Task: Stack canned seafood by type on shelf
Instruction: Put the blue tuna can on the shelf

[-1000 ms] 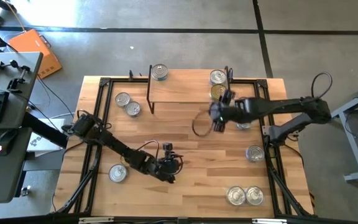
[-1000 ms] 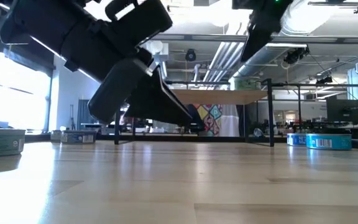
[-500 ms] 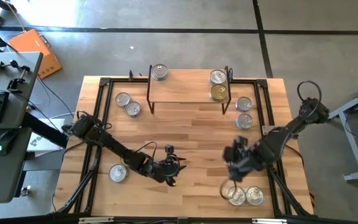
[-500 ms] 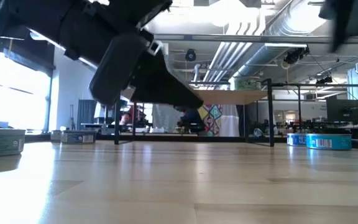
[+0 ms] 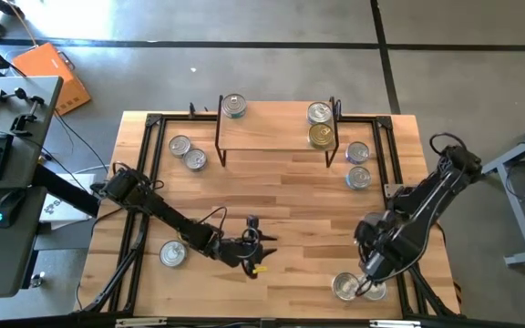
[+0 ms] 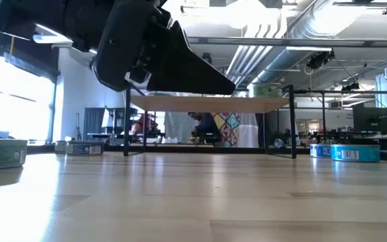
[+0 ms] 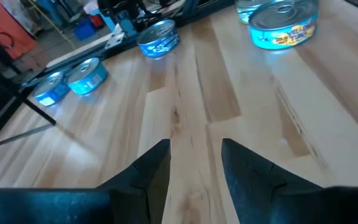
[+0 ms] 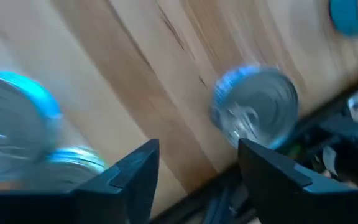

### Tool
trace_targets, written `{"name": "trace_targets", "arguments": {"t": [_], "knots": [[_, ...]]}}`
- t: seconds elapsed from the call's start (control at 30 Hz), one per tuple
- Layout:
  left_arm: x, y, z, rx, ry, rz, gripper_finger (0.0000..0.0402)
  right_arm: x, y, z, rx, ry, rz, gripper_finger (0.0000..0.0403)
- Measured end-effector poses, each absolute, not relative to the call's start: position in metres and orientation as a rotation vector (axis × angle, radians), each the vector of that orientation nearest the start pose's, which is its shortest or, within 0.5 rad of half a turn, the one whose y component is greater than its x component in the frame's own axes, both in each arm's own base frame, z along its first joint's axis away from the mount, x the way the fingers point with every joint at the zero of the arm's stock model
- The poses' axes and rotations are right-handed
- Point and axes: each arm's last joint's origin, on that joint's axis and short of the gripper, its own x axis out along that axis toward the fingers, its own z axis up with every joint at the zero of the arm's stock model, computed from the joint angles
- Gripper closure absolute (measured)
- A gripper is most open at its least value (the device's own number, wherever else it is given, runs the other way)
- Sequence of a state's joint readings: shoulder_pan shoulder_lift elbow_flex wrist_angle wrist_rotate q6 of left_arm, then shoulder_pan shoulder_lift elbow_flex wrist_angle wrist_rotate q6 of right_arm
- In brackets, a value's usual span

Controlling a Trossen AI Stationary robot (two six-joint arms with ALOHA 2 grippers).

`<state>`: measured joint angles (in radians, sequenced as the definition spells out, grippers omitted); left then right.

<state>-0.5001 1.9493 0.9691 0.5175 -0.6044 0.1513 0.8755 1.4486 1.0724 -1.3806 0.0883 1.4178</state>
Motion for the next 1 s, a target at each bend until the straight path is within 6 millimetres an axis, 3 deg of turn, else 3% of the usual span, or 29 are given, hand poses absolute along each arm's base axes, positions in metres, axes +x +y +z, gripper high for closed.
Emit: {"name": "trace_targets", "arguments": {"t": [0.17, 0.47, 0.7, 1.0], "knots": [[0.346, -0.171, 0.138, 0.408, 0.399, 0.066, 0.0266, 0.138, 0.146, 0.206, 0.269, 1.643, -0.724, 0.0251], [0.347, -0.169, 0.138, 0.424, 0.4, 0.067, 0.0266, 0.139, 0.114, 0.175, 0.328, 1.667, -0.918, 0.034], [0.347, -0.17, 0.138, 0.433, 0.399, 0.064, 0.0266, 0.145, 0.107, 0.154, 0.384, 1.657, -0.781, 0.039], [0.344, -0.17, 0.16, 0.413, 0.344, 0.051, 0.0266, 0.185, 0.122, 0.172, 0.437, 1.4, -0.543, 0.04]]}}
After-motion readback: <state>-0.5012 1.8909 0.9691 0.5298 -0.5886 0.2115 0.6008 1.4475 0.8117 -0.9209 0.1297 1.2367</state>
